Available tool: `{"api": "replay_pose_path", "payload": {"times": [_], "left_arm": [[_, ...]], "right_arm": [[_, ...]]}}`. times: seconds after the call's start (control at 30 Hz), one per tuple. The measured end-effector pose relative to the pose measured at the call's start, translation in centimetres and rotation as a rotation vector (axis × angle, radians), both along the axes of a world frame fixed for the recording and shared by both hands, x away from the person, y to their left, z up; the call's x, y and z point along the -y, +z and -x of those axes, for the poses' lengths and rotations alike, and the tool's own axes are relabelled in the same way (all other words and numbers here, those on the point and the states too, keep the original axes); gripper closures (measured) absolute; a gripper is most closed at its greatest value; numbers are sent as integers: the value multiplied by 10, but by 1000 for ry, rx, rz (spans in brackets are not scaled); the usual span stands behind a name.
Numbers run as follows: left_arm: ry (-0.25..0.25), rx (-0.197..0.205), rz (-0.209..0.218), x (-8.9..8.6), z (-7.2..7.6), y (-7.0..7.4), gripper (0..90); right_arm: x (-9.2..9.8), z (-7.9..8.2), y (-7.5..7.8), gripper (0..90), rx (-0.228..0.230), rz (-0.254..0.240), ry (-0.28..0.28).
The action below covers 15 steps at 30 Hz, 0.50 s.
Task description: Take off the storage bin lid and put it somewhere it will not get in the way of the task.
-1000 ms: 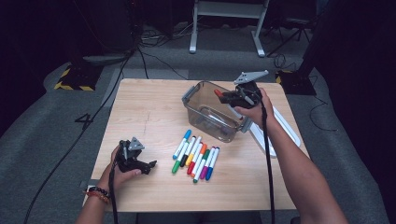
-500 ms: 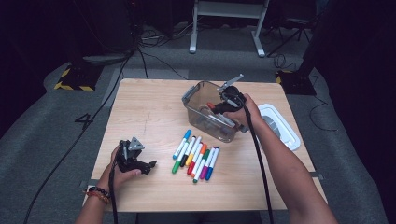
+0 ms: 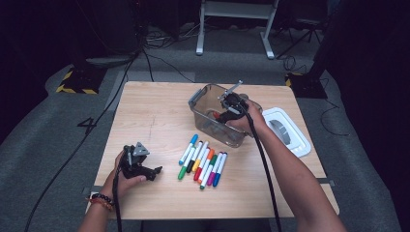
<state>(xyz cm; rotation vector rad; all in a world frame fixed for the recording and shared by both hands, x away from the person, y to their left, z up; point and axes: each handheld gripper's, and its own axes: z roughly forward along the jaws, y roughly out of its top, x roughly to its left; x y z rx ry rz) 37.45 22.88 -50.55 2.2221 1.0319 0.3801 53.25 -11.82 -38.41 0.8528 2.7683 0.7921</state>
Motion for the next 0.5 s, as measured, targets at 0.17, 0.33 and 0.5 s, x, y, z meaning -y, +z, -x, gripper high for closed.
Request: {"api": "replay_pose_path", "payload": {"times": [0.17,0.33,0.5], "left_arm": [[0,2,-1,0,0,0,12],[0,0,0,0,0,0,11],[1,1,-1,0,0,0,12]], "right_arm": [[11,2,12,541,108,-80,-95],[30,17,34,451,179,-206,-123],[46,47,50,365,268,-276,-71]]}}
